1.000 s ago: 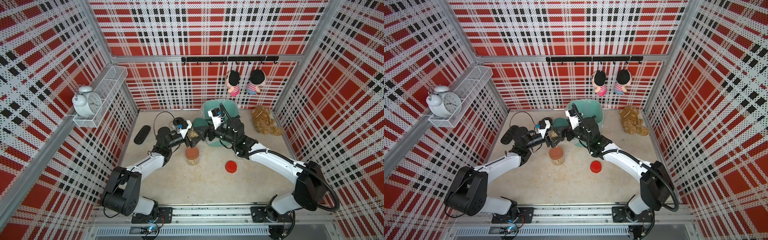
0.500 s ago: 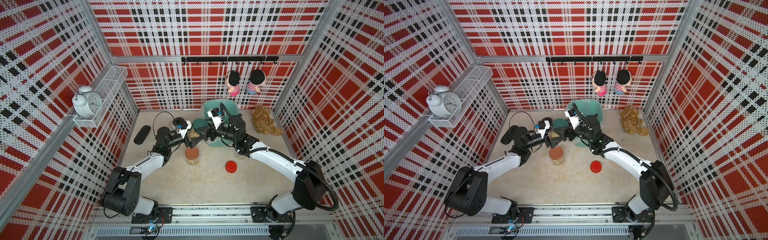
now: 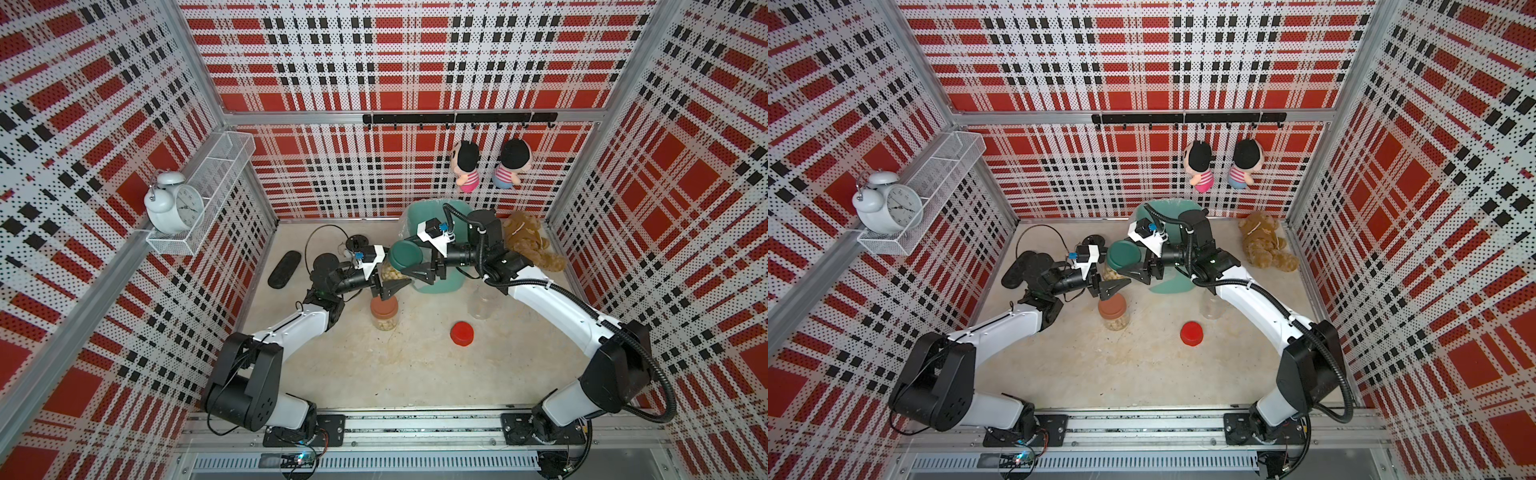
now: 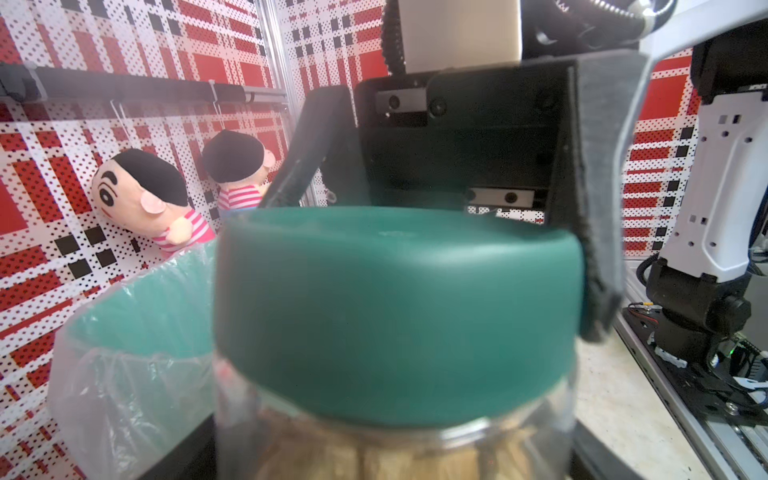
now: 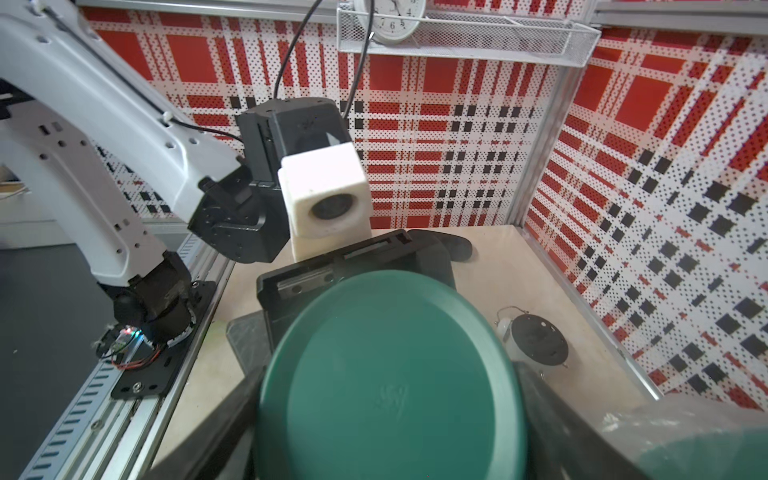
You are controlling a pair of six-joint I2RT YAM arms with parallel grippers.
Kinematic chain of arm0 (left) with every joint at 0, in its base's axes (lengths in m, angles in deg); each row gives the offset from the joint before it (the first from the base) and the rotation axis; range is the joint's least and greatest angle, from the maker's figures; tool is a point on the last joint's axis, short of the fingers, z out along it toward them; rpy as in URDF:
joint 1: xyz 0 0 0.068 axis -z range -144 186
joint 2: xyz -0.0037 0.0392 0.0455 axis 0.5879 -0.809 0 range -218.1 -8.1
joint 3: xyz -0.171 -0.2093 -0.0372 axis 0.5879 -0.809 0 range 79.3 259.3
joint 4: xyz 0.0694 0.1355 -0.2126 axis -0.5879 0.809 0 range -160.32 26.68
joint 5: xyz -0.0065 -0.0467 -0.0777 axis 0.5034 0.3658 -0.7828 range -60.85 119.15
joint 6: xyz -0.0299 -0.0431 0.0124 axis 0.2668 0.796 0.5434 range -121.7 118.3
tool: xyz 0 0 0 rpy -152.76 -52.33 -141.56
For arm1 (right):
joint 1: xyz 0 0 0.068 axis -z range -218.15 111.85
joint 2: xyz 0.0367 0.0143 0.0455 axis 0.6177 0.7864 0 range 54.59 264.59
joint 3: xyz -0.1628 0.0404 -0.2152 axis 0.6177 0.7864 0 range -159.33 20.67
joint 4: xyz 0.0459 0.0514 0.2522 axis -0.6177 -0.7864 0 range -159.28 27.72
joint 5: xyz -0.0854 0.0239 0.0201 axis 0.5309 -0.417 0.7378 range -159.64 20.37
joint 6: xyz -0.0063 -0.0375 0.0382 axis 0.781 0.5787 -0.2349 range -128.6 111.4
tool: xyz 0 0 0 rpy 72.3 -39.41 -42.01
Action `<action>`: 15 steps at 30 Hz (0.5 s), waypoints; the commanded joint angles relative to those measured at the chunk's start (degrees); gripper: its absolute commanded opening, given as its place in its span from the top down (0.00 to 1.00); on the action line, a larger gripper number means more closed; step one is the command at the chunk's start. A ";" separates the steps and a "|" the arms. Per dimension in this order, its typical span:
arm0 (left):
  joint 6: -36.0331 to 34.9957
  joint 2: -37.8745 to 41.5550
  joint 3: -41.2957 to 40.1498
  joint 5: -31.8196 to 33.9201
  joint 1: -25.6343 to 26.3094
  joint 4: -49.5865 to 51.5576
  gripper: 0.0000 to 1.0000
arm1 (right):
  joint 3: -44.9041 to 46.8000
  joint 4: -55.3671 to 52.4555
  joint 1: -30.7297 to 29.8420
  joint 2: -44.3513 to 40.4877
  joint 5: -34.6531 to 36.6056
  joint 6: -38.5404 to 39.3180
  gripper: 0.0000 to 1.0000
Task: Empty moldy peanuts from jars
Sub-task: Unscrew the lid from the jar.
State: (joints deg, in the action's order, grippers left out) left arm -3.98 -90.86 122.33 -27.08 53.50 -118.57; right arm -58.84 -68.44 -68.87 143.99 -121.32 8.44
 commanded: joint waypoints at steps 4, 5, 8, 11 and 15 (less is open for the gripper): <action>2.84 -0.47 1.81 1.16 -1.06 -0.71 1.00 | -3.20 -1.47 2.59 0.92 -4.93 9.98 0.29; 2.68 -0.45 1.84 1.36 -1.10 -0.71 1.00 | -2.18 0.66 2.59 0.54 -4.63 7.95 0.25; 2.29 -0.29 1.64 2.92 -1.23 -0.71 1.00 | 3.72 12.94 2.57 -2.27 -2.00 -3.08 0.00; 1.83 -0.07 1.45 4.72 -1.15 -0.84 1.00 | 7.79 21.33 2.53 -4.17 2.33 -12.06 0.00; 1.82 0.06 0.68 6.38 -1.04 -2.21 1.00 | 12.19 28.27 1.95 -6.41 10.53 -22.10 0.00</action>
State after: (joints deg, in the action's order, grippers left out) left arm -3.09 -91.59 122.57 -23.03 52.58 -116.56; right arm -48.61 -50.43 -66.75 140.85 -117.14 -4.21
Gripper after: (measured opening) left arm 0.873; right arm 0.998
